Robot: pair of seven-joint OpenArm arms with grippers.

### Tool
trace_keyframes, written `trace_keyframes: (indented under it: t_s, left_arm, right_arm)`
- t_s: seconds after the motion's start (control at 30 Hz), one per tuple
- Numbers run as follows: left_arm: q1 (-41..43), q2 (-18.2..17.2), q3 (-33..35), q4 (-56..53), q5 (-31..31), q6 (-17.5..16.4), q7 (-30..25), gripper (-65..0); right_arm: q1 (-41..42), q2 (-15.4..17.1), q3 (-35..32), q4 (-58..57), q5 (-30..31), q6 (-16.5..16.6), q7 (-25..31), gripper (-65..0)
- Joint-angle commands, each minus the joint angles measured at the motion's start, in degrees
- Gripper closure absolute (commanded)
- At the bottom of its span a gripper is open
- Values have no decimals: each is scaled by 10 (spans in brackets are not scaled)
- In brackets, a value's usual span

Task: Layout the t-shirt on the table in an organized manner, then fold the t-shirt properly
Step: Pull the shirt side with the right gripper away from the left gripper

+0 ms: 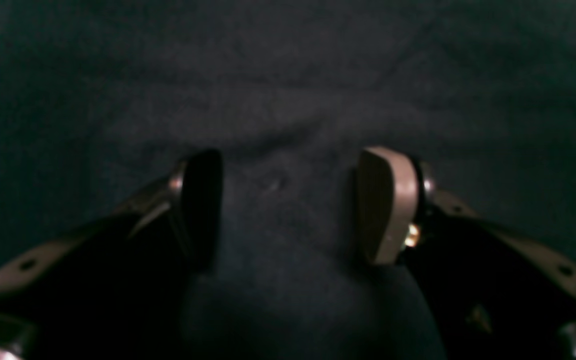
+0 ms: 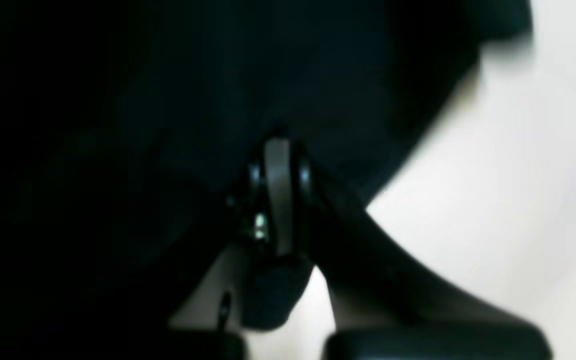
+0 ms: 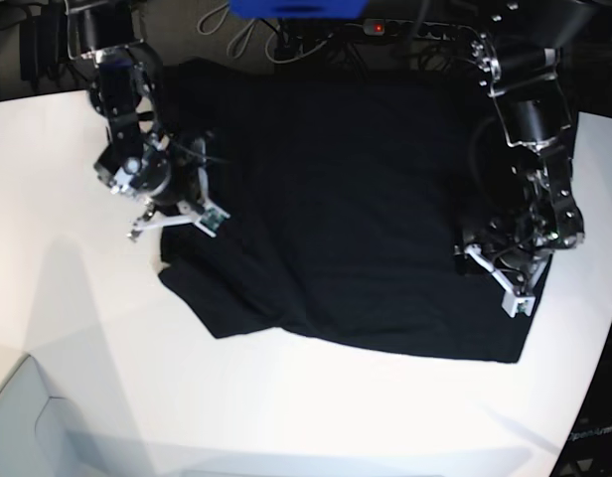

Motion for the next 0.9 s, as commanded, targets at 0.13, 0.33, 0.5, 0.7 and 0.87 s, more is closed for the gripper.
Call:
trace_keyframes:
  t_s: [0.13,0.33,0.5,0.7,0.87]
  left_arm:
    - [-16,1,-1,9,-6,-1,-11,-415]
    - [-11,4,0,10,-6,-1,-10,-415]
    - [-11,5,0,11,-6,-1,-5,-415]
    - [-10,5,0,14,-6,-1,-5,-415]
    - [-3,5,-2,14,-6,-1,-5,-415]
  right_arm:
    - [2,1,12,96,-1,-5,9,0]
    - [78,-40,67,78,-1,-5,7,0]
    - [179,-67,70,-61,-1,-5,7,-13]
    - [295,-95,71,-245,-1,-5,21,-13]
    - [358,-97,71,-395,-1,-5,66,-13]
